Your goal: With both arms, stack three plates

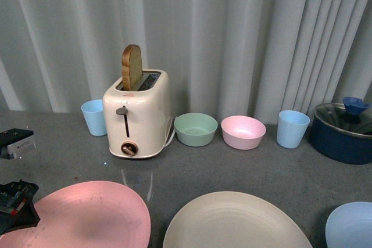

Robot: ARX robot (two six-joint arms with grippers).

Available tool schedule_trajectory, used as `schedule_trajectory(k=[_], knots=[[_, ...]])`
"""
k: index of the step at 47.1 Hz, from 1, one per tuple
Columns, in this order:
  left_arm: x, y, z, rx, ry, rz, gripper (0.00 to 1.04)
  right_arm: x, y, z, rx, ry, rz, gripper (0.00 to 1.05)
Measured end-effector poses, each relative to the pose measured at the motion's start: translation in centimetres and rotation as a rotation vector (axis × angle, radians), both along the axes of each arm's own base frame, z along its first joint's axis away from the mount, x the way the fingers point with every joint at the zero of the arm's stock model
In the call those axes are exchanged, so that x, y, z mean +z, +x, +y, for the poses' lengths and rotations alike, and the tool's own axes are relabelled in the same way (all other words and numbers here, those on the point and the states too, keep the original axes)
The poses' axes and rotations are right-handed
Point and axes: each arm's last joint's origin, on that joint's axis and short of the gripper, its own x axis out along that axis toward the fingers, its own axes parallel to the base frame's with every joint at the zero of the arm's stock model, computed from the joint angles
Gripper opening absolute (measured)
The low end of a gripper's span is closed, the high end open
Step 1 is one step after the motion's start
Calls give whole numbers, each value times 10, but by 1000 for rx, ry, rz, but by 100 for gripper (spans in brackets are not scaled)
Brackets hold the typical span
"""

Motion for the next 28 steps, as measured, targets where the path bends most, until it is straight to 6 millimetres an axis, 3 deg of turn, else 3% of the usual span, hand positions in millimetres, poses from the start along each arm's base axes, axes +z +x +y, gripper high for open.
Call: schedule_trajectory(k=[28], knots=[[-24,6,8,-5,17,10,98,0,0,0,0,0,0,97]])
